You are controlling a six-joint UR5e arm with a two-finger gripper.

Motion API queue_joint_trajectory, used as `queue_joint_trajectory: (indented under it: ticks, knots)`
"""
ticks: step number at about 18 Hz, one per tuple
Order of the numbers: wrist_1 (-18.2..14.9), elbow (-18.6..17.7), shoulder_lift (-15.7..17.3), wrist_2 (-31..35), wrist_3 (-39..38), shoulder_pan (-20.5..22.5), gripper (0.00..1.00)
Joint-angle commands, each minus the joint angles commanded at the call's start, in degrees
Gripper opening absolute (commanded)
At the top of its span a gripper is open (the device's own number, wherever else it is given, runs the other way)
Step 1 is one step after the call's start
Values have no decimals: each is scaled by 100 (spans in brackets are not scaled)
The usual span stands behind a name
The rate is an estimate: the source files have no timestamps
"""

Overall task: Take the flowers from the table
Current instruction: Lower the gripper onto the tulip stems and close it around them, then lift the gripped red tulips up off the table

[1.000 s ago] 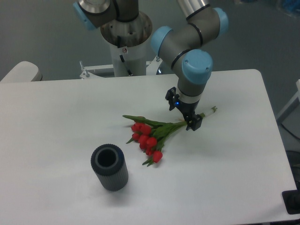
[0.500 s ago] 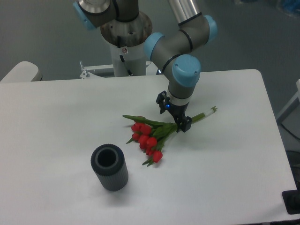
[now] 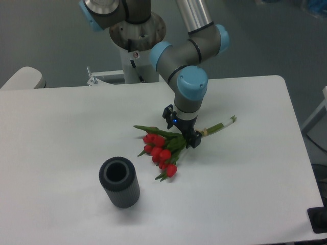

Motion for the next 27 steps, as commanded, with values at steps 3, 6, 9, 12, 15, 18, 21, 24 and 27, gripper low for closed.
queue_joint_trajectory:
  ticks: [3, 6, 9, 12, 15, 18, 21, 24, 27]
  knots:
    - [9, -9, -44, 0, 0, 0, 100]
    - [35, -9, -88, 0, -9, -9, 100]
    - [79, 17, -97, 0, 18, -26, 100]
    - [79, 35, -114, -9, 9, -26, 67]
    - [79, 61, -123, -9, 35, -35, 47]
    - [79, 105, -123, -9, 44, -35, 34]
    - [79, 132, -123, -9, 70, -35, 29]
    - [79, 149, -123, -17, 70, -26, 29]
    - [79, 176, -123, -18, 79, -26, 29]
